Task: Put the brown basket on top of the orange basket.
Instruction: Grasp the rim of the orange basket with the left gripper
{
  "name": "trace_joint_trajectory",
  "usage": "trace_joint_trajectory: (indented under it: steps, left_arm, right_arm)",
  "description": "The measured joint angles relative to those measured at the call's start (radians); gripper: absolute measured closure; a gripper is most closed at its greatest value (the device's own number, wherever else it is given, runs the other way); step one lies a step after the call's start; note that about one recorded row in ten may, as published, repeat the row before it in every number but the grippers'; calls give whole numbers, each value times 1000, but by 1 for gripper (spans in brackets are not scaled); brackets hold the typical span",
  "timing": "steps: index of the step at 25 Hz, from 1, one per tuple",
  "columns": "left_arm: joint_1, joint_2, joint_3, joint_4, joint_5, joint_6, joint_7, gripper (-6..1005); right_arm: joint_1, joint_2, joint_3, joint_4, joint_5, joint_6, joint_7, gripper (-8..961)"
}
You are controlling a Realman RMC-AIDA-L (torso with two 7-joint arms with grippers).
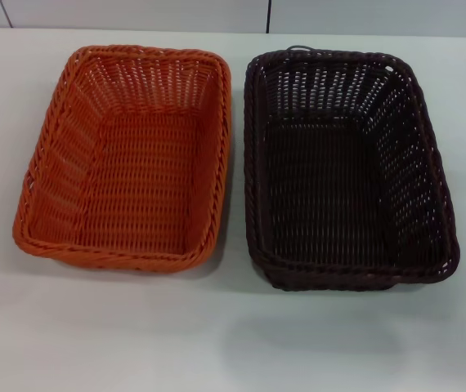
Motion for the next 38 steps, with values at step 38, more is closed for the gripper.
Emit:
trace_joint_trajectory:
  steps: [38]
  left_arm:
    - [122, 108, -23, 1448, 60, -1980, 245, 166]
  right_arm:
    - [-36, -1, -37, -7, 8, -20, 3, 127]
